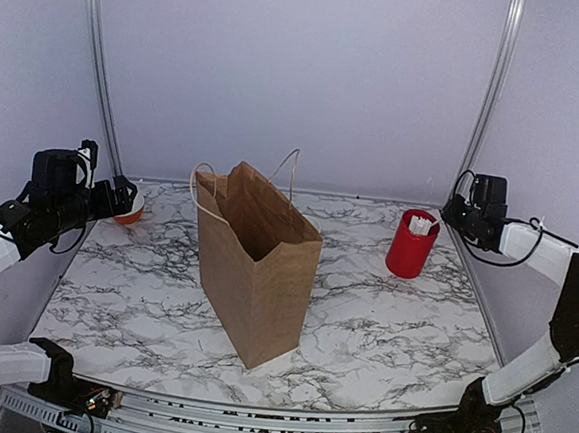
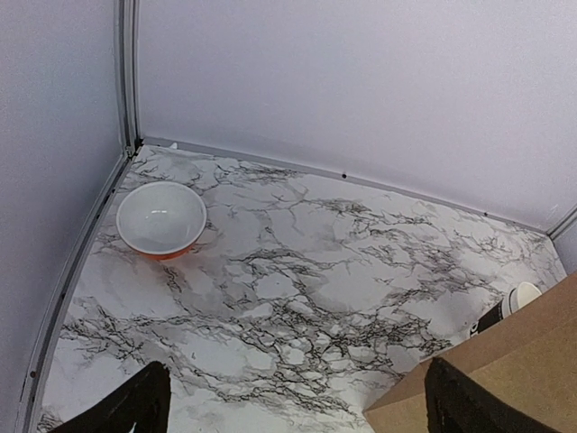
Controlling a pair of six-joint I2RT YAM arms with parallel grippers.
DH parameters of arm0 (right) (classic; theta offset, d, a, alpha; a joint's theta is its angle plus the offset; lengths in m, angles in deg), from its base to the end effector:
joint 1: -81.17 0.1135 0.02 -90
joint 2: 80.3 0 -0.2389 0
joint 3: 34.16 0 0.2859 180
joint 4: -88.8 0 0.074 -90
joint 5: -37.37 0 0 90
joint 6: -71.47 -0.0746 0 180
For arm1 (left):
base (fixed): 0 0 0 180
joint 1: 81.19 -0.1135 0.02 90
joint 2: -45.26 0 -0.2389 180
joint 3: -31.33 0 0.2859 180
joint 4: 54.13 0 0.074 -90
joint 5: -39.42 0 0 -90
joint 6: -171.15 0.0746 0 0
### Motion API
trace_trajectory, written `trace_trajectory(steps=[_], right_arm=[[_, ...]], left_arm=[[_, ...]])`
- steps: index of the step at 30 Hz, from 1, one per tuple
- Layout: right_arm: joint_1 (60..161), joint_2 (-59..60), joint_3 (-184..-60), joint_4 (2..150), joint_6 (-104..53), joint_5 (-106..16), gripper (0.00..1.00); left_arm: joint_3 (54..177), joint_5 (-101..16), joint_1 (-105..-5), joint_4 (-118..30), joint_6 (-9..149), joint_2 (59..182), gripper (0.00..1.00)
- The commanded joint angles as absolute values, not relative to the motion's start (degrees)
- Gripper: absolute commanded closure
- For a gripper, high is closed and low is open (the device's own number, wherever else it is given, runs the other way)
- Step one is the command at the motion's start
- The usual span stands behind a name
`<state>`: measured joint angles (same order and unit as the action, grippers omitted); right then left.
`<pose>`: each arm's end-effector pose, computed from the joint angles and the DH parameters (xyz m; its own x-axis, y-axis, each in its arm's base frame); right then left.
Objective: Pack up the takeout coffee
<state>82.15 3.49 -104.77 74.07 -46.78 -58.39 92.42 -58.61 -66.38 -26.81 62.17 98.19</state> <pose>0.4036 -0.0006 0.2164 -0.3784 0.4645 -0.8007 0.2846 0.8814 0.3769 0.2914 -0.0663 0.2962 -0.3409 -0.2430 -0.9082 0.0155 0.9644 -0.2639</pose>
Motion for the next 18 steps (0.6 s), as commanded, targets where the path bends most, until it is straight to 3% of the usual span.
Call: trace_trajectory(steps=[1,8,18], right_arm=[[81.8,3.0,-108.5,74.8,-44.9,-59.8,0.79],[82.2,2.1,-111.0,71.6,-42.5,-60.1,1.00],[85.7,-1.9,-115.3,65.9,-38.9,-64.9,1.00]], left_arm=[[92.1,-58.4,-66.7,-28.4,62.5,97.8,0.01],[92.2,-57.5,-66.8,-28.5,62.3,98.3,0.01],[92.1,-57.2,-66.8,-28.5,62.3,98.7,0.01]])
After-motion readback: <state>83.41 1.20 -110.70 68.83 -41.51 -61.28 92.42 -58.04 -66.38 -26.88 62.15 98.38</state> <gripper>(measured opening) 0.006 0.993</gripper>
